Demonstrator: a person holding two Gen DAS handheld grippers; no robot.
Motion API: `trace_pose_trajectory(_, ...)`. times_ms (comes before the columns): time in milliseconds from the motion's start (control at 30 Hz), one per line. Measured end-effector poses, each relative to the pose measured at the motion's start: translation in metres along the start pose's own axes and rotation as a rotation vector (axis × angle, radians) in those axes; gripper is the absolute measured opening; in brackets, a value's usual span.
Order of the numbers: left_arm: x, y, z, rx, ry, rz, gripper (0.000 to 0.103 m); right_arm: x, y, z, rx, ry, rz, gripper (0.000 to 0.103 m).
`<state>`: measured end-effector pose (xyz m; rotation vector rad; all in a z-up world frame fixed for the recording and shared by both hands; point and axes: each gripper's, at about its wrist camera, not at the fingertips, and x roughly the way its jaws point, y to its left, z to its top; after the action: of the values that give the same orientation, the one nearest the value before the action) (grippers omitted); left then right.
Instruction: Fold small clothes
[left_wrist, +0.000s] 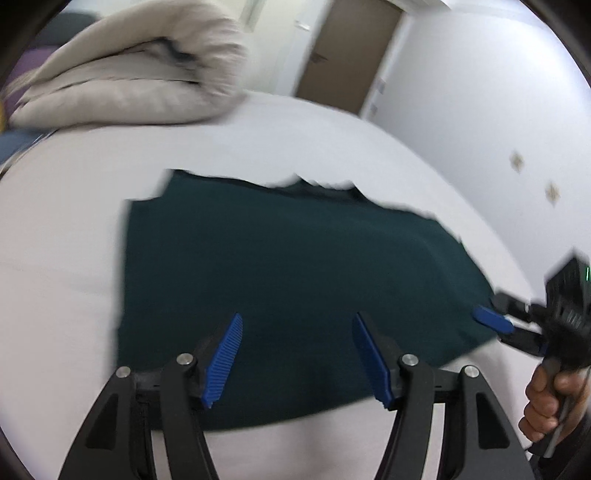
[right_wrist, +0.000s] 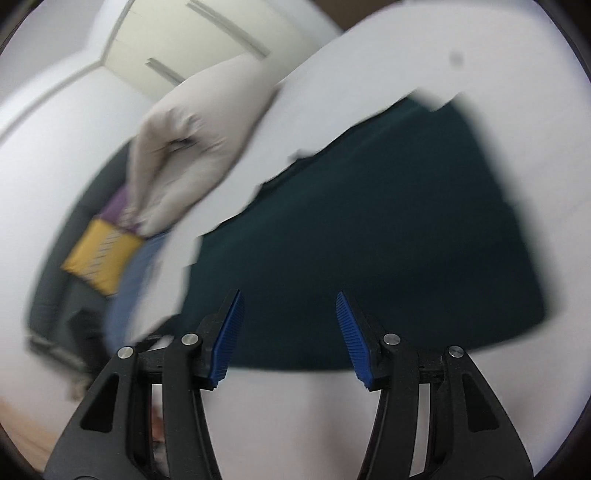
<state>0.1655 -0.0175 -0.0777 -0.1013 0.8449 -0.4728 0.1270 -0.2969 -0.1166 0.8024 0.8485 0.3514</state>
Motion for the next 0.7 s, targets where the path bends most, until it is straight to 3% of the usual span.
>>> trace_pose_trajectory(67,0.023,-0.017,-0.005,0.044,0.059,0.029,0.065,0.026,-0.005,-0.005,0.05,0.094,0.065,0.051)
trace_pose_trajectory(100,0.032,-0.019,-0.008,0.051,0.085,0.049,0.065,0.037,-0.009,-0.008,0.056,0.132,0.05,0.051)
trace_pose_trajectory(133,0.038,-0.021,-0.01,0.058,0.096,0.073,0.065,0.042,-0.014,-0.01,0.052,0.15,0.012,0.05)
trace_pose_trajectory(200,0.039,-0.023,-0.013,0.064,0.086,0.086,0.065,0.037,-0.026,-0.012,0.071,0.14,0.039,0.042)
trace_pose_trajectory(300,0.039,-0.021,-0.014,0.072,0.094,0.08,0.066,0.009,-0.053,-0.004,0.112,0.065,0.026,0.042)
trace_pose_trajectory(500,0.037,-0.017,-0.016,0.069,0.092,0.077,0.066,-0.083,-0.114,0.02,0.212,-0.154,-0.101,0.045)
trace_pose_trajectory(633,0.038,-0.02,-0.017,0.076,0.091,0.085,0.068,-0.138,-0.13,0.036,0.234,-0.278,-0.172,0.048)
trace_pose_trajectory(700,0.039,-0.021,-0.017,0.078,0.092,0.086,0.069,-0.149,-0.132,0.041,0.229,-0.296,-0.193,0.053)
